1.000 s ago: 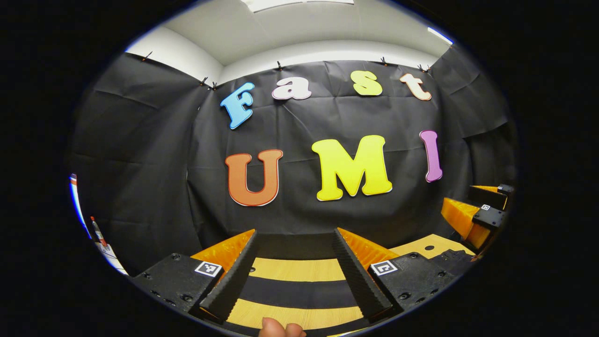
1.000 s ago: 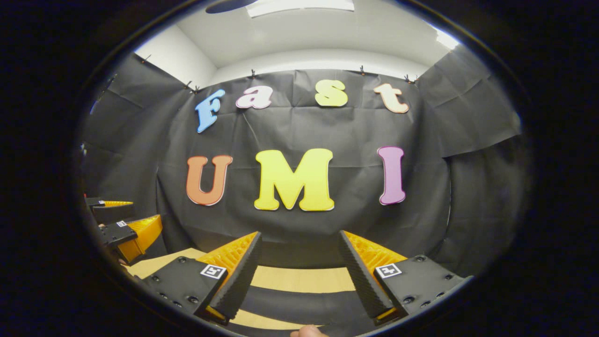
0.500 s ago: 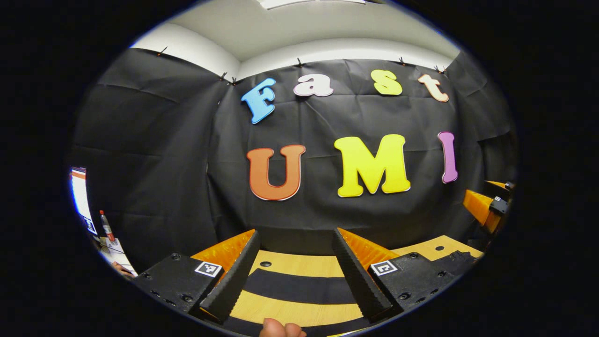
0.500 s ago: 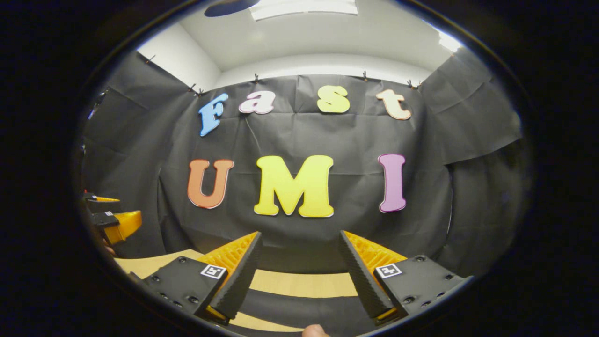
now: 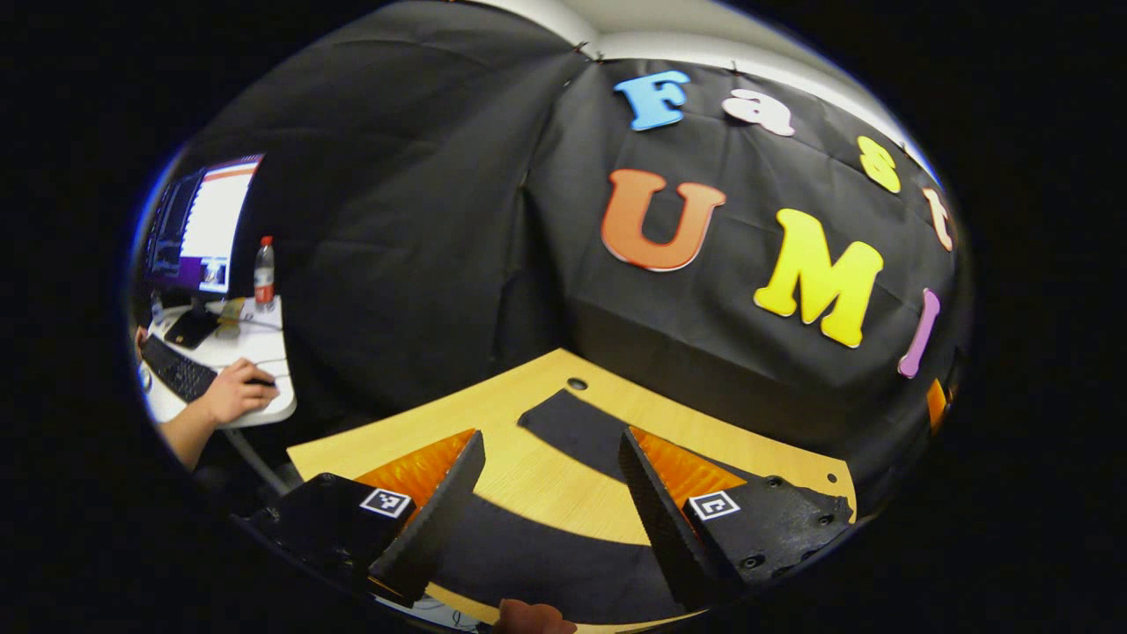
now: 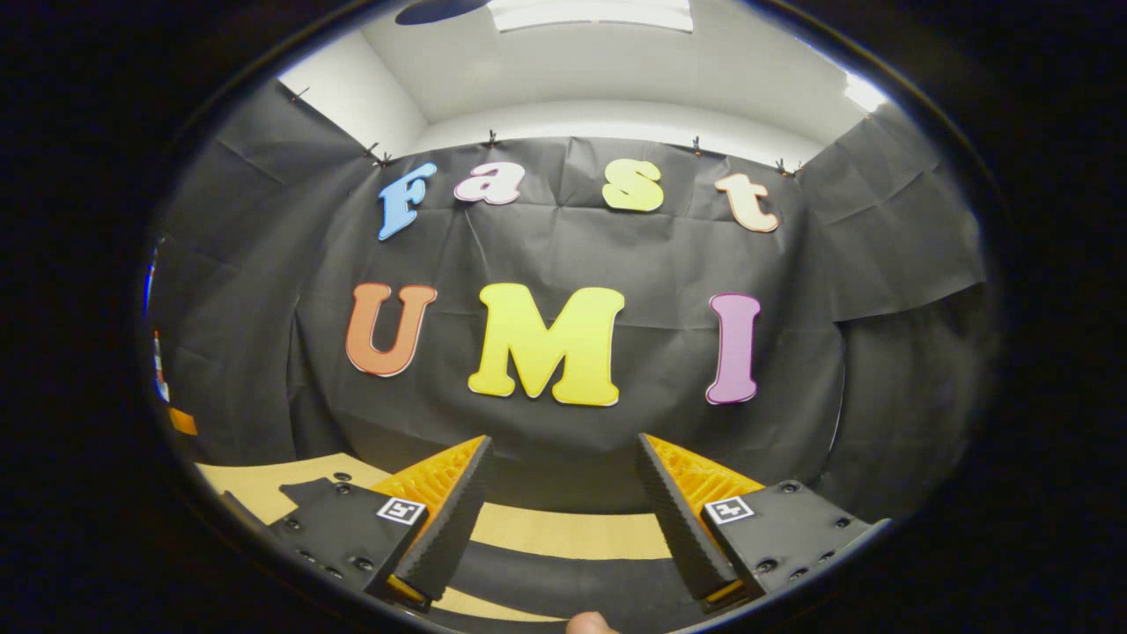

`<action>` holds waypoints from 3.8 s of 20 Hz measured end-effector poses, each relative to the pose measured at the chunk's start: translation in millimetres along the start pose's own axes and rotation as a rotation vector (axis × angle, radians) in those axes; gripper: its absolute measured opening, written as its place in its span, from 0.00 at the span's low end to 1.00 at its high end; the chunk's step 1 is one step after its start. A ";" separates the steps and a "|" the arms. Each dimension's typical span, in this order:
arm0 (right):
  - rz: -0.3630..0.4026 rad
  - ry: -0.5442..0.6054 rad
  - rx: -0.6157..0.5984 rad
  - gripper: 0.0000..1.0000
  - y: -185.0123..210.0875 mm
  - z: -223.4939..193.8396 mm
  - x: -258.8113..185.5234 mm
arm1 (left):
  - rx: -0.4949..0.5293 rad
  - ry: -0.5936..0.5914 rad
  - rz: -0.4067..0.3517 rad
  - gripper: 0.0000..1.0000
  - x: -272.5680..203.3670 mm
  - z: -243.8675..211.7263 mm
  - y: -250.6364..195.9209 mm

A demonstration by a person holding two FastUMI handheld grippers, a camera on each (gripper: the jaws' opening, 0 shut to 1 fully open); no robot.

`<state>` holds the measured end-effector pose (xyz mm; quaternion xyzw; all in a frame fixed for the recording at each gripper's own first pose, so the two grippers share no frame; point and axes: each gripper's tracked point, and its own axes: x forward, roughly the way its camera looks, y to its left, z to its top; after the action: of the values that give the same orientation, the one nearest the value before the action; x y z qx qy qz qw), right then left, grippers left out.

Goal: Grasp the waist and the cuffs of the jeans and fold them to make the two legs overlap; first hold the waist and fold one-third of the jeans toward the cuffs, then hold the cuffs and fold the remaining one-third in the same direction to finish folding.

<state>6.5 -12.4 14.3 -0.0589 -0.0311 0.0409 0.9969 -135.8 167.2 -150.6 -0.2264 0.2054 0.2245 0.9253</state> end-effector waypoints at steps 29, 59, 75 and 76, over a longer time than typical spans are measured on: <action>0.010 0.050 -0.049 0.98 4.7 -15.2 6.9 | -0.721 0.463 0.239 0.98 13.1 -153.8 146.3; -0.389 0.749 0.361 0.98 -234.2 -208.2 -45.2 | -0.732 0.580 0.289 0.05 80.6 -164.2 132.0; -0.661 1.216 0.860 0.74 -263.4 -367.3 -111.7 | -0.745 0.601 0.301 0.05 84.3 -163.1 131.2; -0.666 1.226 0.852 0.72 -264.5 -375.7 -113.5 | -0.743 0.603 0.302 0.05 83.9 -162.3 130.8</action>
<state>-60.7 -327.0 -332.8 0.3254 0.5221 -0.2887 0.7336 -179.1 215.4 -365.8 -0.5631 0.4004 0.3387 0.6387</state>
